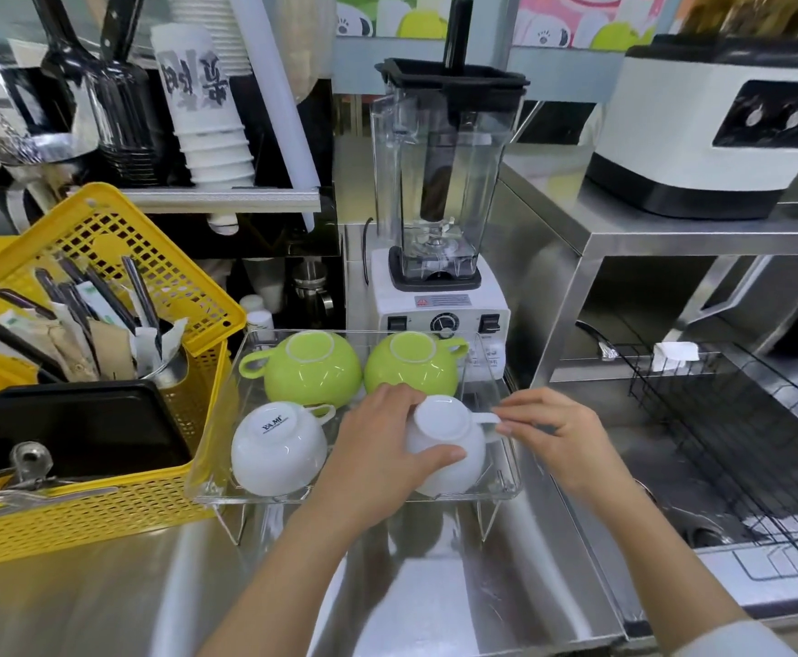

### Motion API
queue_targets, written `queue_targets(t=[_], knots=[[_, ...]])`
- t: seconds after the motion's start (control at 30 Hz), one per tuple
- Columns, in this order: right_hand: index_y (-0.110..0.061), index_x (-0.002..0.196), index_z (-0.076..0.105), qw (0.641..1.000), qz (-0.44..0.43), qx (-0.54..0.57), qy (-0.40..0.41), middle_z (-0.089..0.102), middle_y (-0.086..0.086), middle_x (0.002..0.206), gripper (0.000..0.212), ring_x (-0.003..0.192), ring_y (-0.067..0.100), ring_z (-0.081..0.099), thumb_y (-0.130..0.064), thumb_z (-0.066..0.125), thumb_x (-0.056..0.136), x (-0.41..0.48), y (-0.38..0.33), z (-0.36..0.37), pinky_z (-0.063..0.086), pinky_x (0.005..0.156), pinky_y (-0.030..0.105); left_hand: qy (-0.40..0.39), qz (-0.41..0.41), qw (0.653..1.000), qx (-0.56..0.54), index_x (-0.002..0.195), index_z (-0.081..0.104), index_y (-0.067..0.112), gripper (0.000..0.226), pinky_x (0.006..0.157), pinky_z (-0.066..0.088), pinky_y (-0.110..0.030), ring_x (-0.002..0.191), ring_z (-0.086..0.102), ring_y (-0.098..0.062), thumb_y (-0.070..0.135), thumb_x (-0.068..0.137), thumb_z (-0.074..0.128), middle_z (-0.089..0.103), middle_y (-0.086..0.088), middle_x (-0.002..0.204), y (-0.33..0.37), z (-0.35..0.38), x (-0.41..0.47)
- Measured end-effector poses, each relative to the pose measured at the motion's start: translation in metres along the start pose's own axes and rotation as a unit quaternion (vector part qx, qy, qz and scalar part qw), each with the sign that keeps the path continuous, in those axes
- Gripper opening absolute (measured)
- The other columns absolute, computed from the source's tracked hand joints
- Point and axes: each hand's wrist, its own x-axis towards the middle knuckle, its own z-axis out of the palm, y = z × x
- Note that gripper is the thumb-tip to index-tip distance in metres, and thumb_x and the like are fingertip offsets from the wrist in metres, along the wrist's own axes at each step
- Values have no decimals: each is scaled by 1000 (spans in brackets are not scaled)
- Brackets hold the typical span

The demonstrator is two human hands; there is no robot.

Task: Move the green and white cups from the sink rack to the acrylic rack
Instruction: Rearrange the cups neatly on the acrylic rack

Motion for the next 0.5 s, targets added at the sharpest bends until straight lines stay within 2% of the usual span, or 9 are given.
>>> queue_targets(t=[0.17,0.27,0.33,0.4,0.5], knots=[[-19,89,75,1000,4,5,1,66,-7,93,15,87,-9,57,-13,72,75,-2,-1,0,39,74,2,-17,-4,1000,1,110,52,22,51,97,37,-41,106,47,-15,45,70,72,52,4,109,2,-4,-1],[-26,92,72,999,3,46,14,67,-9,95,19,79,-10,56,-15,71,76,-3,-7,-3,40,71,3,-21,-14,999,-23,118,49,24,53,101,35,-35,113,44,-12,49,74,67,50,8,117,0,-11,-2],[-28,90,70,998,2,50,26,66,-11,94,19,76,-11,56,-13,69,78,0,-11,-7,41,72,5,22,-25,998,-62,119,49,25,49,98,36,-29,114,44,-9,48,78,62,49,11,117,1,-20,-2],[-22,90,72,999,-3,37,35,67,-9,93,16,79,-11,56,-11,67,80,6,-13,-9,41,74,5,77,-13,995,-66,115,52,24,40,92,37,-24,108,45,-4,43,80,61,50,13,111,3,-29,0],[-14,94,73,999,-2,29,34,68,-2,95,14,85,-3,58,-12,65,82,13,-16,-8,44,77,11,152,44,987,-39,106,58,21,27,81,34,-6,96,45,3,35,83,61,54,14,100,6,-48,0]])
